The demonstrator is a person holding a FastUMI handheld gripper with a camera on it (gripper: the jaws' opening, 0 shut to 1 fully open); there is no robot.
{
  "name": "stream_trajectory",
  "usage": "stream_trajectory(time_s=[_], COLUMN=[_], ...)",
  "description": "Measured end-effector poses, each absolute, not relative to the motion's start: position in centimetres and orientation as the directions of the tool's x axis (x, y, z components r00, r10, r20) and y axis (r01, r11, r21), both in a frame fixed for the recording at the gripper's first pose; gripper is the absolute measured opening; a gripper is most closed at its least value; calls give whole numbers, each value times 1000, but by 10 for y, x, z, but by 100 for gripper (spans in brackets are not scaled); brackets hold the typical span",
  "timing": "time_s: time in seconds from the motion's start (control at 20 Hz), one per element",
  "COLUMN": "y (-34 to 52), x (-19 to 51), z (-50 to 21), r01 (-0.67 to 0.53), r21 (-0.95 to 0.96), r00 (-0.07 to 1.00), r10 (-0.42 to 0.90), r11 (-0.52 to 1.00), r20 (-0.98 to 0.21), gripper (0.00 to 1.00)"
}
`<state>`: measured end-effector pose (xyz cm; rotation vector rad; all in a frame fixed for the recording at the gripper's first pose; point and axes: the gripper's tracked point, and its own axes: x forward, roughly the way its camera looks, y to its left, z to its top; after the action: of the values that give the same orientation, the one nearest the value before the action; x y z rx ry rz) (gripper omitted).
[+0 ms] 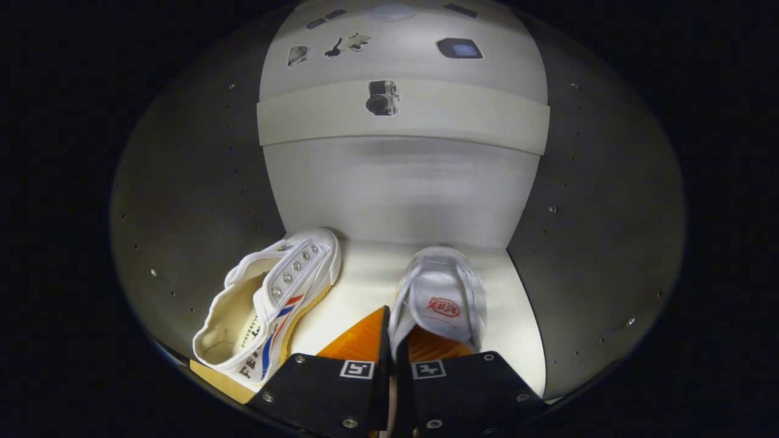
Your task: Open the shoe cabinet door, grab the shoes and put them into the shoe cabinet, then close the shoe cabinet door.
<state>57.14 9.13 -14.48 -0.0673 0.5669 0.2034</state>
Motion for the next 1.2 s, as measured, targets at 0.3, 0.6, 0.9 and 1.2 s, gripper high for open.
stream_trajectory(time_s=[0.3, 0.6, 0.9, 1.2], y=[85, 86, 88, 95], x=[530, 446, 362, 263], z=[-118, -93, -68, -53], r01=[-172, -167, -147, -147], r21=[5, -6, 0, -18], r00=[858, 885, 917, 949], r10=[153, 147, 137, 136], r11=[985, 986, 989, 989], r20=[-490, -442, -374, -284], gripper=[9, 9, 9, 9])
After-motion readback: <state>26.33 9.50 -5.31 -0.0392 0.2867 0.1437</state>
